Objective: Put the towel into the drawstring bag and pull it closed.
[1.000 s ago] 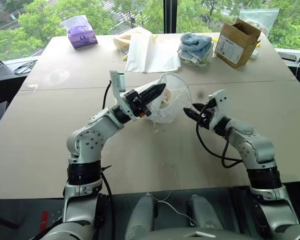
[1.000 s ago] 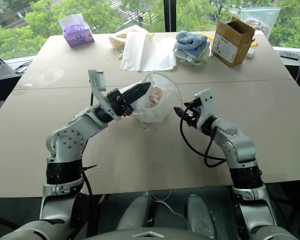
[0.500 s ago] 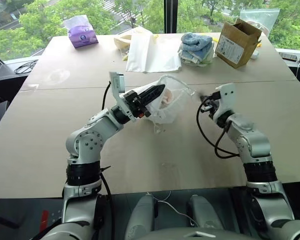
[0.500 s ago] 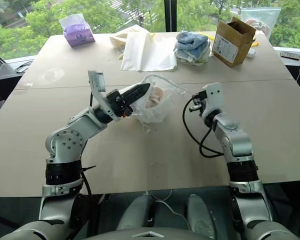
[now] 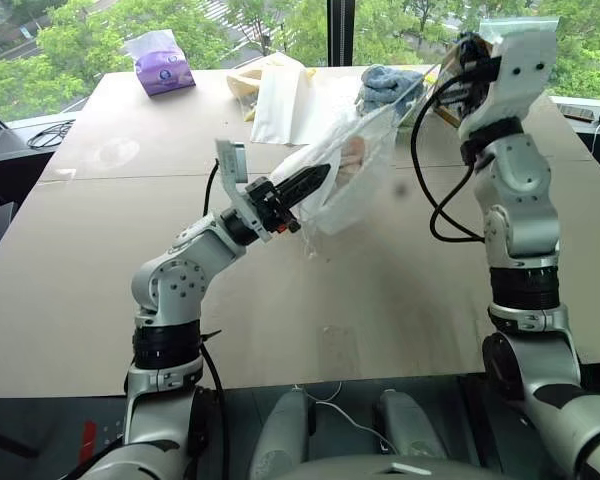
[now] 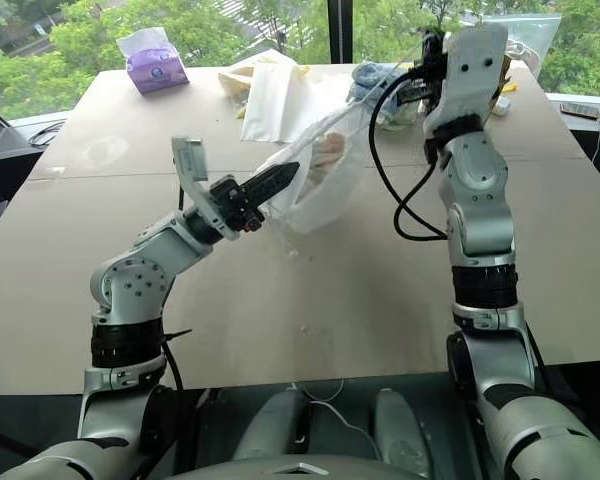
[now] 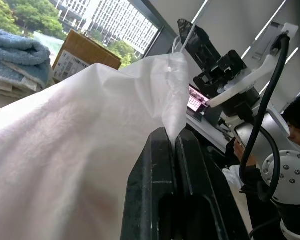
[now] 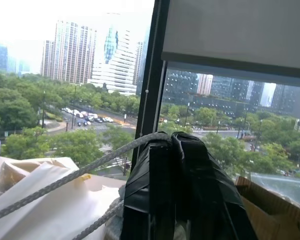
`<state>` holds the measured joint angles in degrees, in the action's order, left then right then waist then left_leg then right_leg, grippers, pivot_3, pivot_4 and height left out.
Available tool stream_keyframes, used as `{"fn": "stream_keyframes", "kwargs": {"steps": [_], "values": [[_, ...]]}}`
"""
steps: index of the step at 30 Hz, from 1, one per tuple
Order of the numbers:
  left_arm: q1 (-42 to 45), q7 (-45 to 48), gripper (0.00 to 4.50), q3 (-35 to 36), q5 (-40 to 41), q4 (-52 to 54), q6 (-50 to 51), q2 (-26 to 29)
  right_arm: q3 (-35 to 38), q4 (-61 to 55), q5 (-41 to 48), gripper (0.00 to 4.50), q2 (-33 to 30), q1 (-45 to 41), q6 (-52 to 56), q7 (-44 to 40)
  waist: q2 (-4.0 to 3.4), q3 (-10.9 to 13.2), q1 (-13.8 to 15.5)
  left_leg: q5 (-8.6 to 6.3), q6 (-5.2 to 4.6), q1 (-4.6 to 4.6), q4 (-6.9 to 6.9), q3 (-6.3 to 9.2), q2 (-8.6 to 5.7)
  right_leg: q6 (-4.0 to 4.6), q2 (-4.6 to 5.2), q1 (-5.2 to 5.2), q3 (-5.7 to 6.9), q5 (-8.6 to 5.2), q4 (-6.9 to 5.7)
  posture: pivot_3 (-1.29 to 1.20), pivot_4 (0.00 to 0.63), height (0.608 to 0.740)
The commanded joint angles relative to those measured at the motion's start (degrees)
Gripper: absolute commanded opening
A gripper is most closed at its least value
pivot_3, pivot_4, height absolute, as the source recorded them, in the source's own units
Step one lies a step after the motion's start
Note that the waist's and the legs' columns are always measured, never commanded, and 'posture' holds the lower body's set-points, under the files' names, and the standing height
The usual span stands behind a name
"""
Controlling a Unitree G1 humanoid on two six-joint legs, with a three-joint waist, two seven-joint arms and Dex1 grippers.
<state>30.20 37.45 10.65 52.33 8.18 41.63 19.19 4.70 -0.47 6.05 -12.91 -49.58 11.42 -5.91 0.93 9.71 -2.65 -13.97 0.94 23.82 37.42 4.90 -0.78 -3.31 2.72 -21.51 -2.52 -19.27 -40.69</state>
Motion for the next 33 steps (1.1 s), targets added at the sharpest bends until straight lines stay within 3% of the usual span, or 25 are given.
{"fn": "stream_keyframes", "kwargs": {"steps": [1,6,11,17,23,33], "values": [[0.6,2.6,1.34,-0.7,-1.8,0.0,-2.5,1.0,0.1,-3.9,1.3,0.0,-0.3,-2.2,2.2,-1.2,0.0,0.0,0.1,0.0,0.0,0.0,0.0,0.0,0.0,0.0,0.0,0.0,0.01,0.0,0.0,0.0,0.15,0.74],[-1.3,4.0,3.83,-2.6,-5.5,-0.4,-4.0,1.7,-0.6,-5.3,2.3,0.0,0.0,-2.9,5.2,-2.6,0.0,0.0,0.1,0.0,0.0,0.0,0.0,-0.01,-0.01,0.0,0.01,0.0,0.0,0.0,0.01,0.0,0.15,0.74],[-4.9,6.7,3.83,-5.6,-8.1,1.6,-4.3,3.6,-0.9,-6.7,2.8,0.0,0.9,-3.4,7.4,-2.6,-0.01,0.0,-0.4,0.0,0.0,0.0,-0.06,-0.02,0.0,0.0,0.01,-0.07,-0.03,0.0,-0.02,0.0,0.15,0.74],[-8.9,9.0,3.83,-14.4,-16.2,3.7,-7.7,4.8,-1.0,-7.6,3.0,0.0,1.1,-3.5,9.0,-2.5,-0.02,0.0,-0.7,0.0,0.0,0.01,-0.05,-0.04,-0.01,0.0,0.03,-0.06,-0.04,0.0,-0.02,0.0,0.15,0.74],[-9.0,9.6,3.83,-21.3,-25.2,-1.2,-15.3,2.3,-1.1,-8.3,3.2,0.0,1.4,-3.5,10.5,-2.6,-0.04,0.0,-0.6,0.0,0.0,0.0,-0.06,-0.04,-0.01,0.0,0.02,-0.07,-0.04,0.0,-0.02,0.0,0.15,0.74],[-4.2,10.4,3.83,-24.2,-33.6,-12.6,-24.1,-3.2,-1.2,-9.1,3.2,0.0,1.8,-3.8,11.8,-2.5,-0.04,0.0,-0.9,0.0,-0.01,0.01,-0.06,-0.05,-0.02,0.0,0.02,-0.07,-0.04,0.0,-0.03,0.0,0.15,0.74]]}}
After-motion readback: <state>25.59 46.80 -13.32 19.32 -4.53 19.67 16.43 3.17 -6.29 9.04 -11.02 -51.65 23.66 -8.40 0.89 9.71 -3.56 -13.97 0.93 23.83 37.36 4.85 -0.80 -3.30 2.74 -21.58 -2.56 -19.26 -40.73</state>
